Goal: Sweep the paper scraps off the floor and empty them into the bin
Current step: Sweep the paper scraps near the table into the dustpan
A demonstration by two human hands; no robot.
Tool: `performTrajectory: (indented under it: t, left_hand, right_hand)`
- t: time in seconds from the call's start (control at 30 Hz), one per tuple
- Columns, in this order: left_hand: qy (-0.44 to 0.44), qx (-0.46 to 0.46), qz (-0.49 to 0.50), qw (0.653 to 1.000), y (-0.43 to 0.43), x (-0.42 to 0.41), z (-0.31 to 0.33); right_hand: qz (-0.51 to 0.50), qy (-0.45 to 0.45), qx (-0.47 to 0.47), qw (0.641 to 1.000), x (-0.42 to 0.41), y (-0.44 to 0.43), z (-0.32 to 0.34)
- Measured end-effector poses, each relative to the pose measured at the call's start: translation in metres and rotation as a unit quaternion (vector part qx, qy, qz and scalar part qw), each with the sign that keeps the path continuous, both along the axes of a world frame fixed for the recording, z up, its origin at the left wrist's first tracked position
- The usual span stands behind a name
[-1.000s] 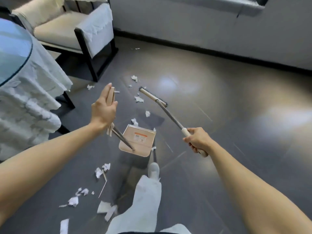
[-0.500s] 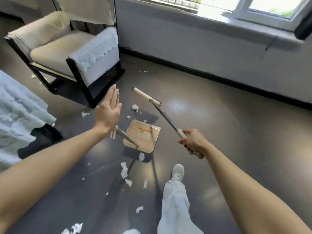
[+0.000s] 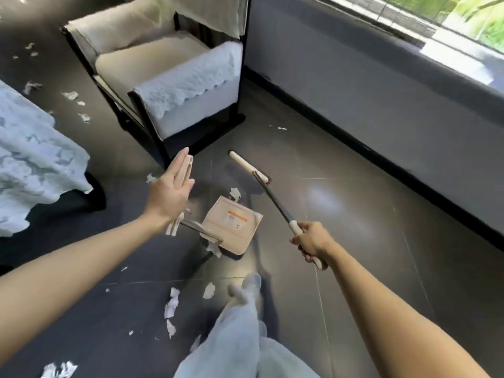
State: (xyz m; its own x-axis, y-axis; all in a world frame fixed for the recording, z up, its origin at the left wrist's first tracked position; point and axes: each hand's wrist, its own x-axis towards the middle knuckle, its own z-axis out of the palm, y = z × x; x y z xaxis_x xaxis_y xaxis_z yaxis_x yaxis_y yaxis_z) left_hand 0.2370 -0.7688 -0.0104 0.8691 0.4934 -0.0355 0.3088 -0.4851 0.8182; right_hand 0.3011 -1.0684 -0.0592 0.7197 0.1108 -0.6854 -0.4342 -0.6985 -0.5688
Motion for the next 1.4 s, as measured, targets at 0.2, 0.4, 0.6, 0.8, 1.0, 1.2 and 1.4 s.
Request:
performTrajectory:
  t: [0.2,0.4,0.6,0.8,1.0,1.2,1.4]
  left_hand:
    - [0.049,0.017,0.014,0.999,0.016,0.017,-0.01]
    - [0.054,0.045,0.057,0.996,0.015,-0.038,-0.013]
    - [0.057,0.049,0.085,0.994,0.026,-0.119,-0.009]
    - [0.059,0.059,0.098,0.992,0.039,-0.202,-0.004]
    - [0.058,0.077,0.101,0.99,0.062,-0.287,-0.009]
    - [0.049,0.058,0.106,0.991,0.082,-0.333,-0.01]
    - [0.044,0.081,0.116,0.989,0.105,-0.326,-0.012]
  right_hand:
    - [0.053,0.018,-0.023,0.998,0.053,0.006,-0.027]
    - [0.065,0.055,-0.008,0.996,0.046,0.019,-0.057]
    - [0.064,0.122,0.008,0.99,-0.015,0.032,-0.086]
    - [0.089,0.164,-0.001,0.982,-0.092,0.039,-0.063]
    - [0.086,0.201,0.013,0.976,-0.192,0.063,-0.043]
    - [0.021,0.211,0.074,0.974,-0.238,0.073,-0.017]
    - [0.046,0.151,0.079,0.984,-0.233,0.091,-0.007]
